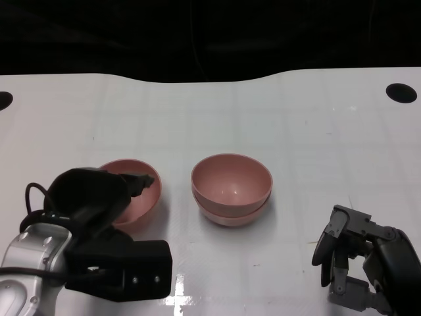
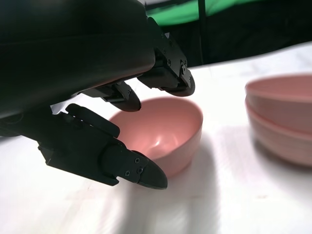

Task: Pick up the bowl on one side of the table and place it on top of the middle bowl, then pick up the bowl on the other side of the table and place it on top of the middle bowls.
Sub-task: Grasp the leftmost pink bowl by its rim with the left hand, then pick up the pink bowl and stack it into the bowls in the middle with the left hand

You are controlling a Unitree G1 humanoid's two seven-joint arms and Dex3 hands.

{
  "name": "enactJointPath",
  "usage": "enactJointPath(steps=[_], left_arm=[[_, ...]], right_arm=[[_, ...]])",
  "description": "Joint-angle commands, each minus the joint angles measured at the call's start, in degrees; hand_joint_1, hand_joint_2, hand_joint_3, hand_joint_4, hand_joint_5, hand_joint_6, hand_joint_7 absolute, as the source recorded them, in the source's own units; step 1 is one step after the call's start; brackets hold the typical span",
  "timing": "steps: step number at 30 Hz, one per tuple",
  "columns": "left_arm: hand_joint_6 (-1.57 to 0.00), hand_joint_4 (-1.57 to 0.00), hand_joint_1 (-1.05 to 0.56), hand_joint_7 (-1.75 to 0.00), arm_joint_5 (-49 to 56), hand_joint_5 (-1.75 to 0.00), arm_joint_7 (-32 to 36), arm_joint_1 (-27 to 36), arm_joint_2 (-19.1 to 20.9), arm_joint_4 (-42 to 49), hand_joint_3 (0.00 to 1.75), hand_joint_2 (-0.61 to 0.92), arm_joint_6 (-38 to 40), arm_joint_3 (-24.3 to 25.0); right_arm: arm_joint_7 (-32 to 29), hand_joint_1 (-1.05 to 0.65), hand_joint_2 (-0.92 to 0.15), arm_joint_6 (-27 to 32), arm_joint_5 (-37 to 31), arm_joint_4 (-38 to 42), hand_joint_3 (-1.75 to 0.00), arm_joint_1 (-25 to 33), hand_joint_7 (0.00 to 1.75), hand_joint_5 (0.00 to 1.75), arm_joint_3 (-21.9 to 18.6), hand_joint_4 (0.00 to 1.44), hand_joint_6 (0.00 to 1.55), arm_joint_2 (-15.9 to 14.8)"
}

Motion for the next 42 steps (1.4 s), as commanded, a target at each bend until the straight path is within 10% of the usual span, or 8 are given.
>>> enactJointPath(steps=[1, 7, 15, 18, 20, 26, 33, 42], left_arm=[[-0.49, -0.56, -0.54, -0.01, 0.54, -0.16, -0.99, -2.4, 1.38, 3.31, 0.0, 0.89, 0.57, -1.76], [-0.55, -0.76, -0.46, -0.03, 0.38, -0.21, -4.51, -8.68, 0.79, 13.69, 0.09, 0.92, 1.5, -6.21], [-1.06, -0.76, -0.26, -0.4, -4.32, -1.68, 5.8, -12.01, 0.12, 23.99, 0.21, 0.92, -4.68, -6.92], [-0.78, -0.85, -0.25, -1.24, -5.04, -1.74, 12.63, -11.75, -0.31, 25.13, 0.16, 0.91, -6.23, -6.73], [-0.69, -0.88, -0.24, -1.45, -5.3, -1.74, 15.41, -11.69, -0.3, 25.35, 0.16, 0.91, -6.79, -6.87], [-0.66, -0.88, -0.23, -1.52, -6.78, -1.75, 22.68, -10.82, 0.61, 23.29, 0.35, 0.88, -10.66, -5.87], [-0.71, -0.86, -0.22, -1.54, -5.84, -1.75, 28.65, -11.7, 1.13, 20.5, 0.97, 0.54, -13.68, -5.54], [-0.79, -0.83, -0.24, -1.32, -4.28, -1.75, 29.7, -13.22, 0.5, 16.07, 1.03, 0.49, -16.18, -6.02]], right_arm=[[-0.1, -0.03, -0.28, 0.67, -0.07, -0.76, -1.59, 0.33, 1.56, 1.75, -0.53, 0.93, 0.83, 0.09], [0.14, -0.03, -0.29, 0.76, 0.01, -0.7, -1.59, 0.33, 1.56, 1.75, -0.54, 0.93, 0.83, 0.15], [0.1, -0.04, -0.29, 0.65, -0.5, -0.66, -1.58, 0.35, 1.54, 1.75, -0.4, 0.93, 0.83, 0.16], [0.17, -0.04, -0.29, 0.41, -0.34, -0.47, -1.58, 0.28, 1.54, 1.75, -0.38, 0.93, 0.83, 0.19], [0.2, -0.03, -0.29, 0.32, -0.24, -0.38, -1.58, 0.26, 1.54, 1.75, -0.4, 0.93, 0.83, 0.2], [0.18, -0.04, -0.28, 0.35, -0.45, -0.31, -1.59, 0.24, 1.53, 1.75, -0.42, 0.93, 0.83, 0.1], [0.25, -0.05, -0.28, 0.73, -0.36, -0.52, -1.59, 0.42, 1.53, 1.75, -0.45, 0.93, 0.84, 0.05], [0.58, -0.04, -0.28, 1.04, -0.34, -0.68, -1.59, 0.52, 1.53, 1.75, -0.47, 0.92, 0.83, 0.1]])
